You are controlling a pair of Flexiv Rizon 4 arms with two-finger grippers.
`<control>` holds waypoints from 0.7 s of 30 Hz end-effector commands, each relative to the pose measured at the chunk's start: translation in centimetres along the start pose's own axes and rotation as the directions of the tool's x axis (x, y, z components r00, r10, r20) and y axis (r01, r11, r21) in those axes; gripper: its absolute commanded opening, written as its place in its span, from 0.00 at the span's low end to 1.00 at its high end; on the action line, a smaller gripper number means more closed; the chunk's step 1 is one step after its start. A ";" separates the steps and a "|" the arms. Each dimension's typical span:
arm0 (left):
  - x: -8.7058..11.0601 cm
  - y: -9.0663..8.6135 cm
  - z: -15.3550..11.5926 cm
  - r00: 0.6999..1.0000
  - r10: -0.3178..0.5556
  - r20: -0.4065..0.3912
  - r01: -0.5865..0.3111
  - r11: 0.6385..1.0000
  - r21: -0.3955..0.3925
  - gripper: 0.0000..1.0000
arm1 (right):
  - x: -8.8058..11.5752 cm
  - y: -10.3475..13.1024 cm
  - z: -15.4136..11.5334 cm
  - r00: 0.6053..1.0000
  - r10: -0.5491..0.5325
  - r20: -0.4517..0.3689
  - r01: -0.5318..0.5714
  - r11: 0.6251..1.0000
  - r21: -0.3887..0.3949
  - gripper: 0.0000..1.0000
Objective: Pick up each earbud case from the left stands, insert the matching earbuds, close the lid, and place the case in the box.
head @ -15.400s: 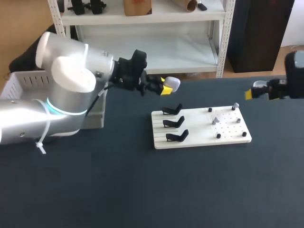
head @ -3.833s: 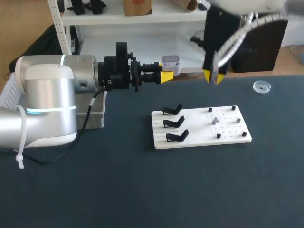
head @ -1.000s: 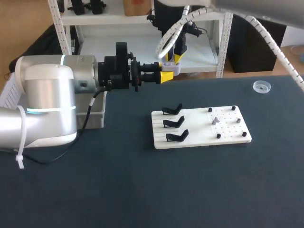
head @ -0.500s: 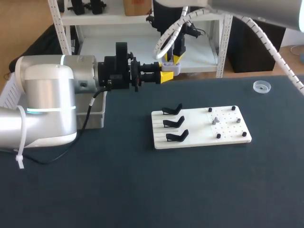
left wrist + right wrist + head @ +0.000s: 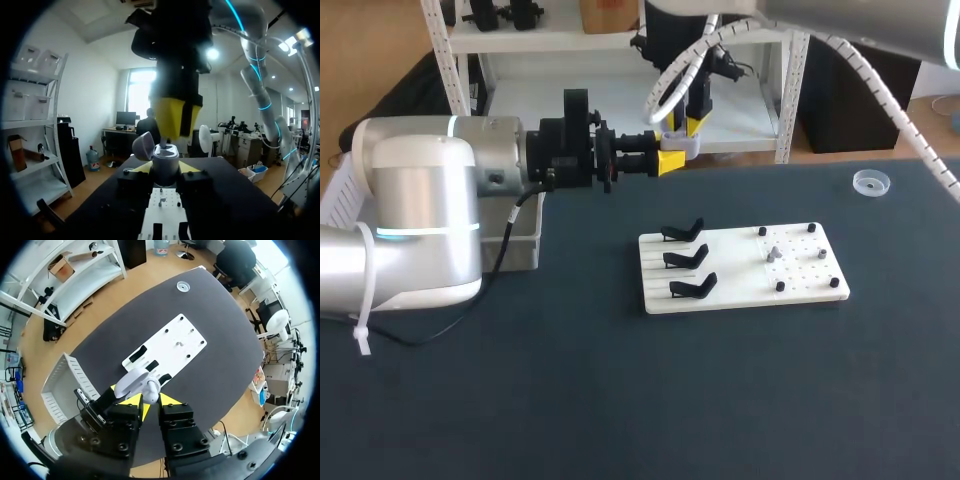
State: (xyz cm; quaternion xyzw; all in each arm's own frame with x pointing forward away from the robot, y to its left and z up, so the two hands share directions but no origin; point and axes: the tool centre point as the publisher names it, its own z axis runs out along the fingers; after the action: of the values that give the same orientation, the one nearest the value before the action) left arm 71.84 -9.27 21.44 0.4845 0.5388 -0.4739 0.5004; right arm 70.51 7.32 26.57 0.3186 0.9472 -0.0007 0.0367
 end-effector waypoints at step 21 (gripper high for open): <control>0.1 -0.1 0.0 1.000 0.001 0.002 -0.001 1.000 -0.004 0.00 | 0.3 0.0 0.8 0.999 -0.005 -0.033 0.005 1.000 0.001 0.31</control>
State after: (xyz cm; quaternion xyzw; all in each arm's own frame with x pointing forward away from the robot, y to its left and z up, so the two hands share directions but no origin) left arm 71.83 -9.25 21.35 0.4843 0.5387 -0.4740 0.5005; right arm 70.56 7.47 25.70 0.3162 0.9485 0.0035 0.0195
